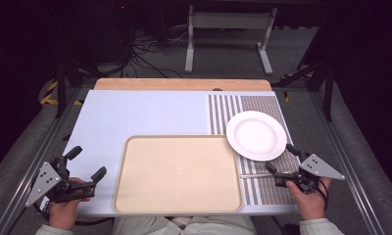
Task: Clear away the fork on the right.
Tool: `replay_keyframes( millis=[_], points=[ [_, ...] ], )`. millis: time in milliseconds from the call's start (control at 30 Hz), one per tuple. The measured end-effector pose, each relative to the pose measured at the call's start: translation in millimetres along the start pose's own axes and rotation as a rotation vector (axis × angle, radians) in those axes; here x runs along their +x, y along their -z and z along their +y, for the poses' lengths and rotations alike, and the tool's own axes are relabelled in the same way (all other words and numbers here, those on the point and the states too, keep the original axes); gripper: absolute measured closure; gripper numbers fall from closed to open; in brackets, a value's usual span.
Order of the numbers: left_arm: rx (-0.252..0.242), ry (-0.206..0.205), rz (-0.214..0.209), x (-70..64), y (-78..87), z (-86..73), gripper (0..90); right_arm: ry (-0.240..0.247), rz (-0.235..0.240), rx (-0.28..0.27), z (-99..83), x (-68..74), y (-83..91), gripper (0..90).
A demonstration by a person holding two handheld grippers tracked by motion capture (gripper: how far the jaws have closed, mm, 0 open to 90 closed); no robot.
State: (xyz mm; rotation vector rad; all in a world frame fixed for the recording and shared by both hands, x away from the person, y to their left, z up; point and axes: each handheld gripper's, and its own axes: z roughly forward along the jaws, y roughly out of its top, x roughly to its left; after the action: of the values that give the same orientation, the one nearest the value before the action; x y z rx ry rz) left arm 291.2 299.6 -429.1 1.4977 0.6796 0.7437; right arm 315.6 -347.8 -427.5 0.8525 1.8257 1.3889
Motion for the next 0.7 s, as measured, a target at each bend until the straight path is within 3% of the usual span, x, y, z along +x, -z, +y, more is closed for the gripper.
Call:
replay_keyframes(
  millis=[433,700],
  points=[
    [0.000,0.001,-0.002,0.2,0.7,0.2,0.2,-0.005,0.014,0.004,-0.4,1.1,-1.1,5.3],
    [-0.002,0.001,-0.001,0.0,0.5,0.5,0.2,0.003,-0.005,0.010,1.0,0.7,-0.8,5.3]
  ],
)
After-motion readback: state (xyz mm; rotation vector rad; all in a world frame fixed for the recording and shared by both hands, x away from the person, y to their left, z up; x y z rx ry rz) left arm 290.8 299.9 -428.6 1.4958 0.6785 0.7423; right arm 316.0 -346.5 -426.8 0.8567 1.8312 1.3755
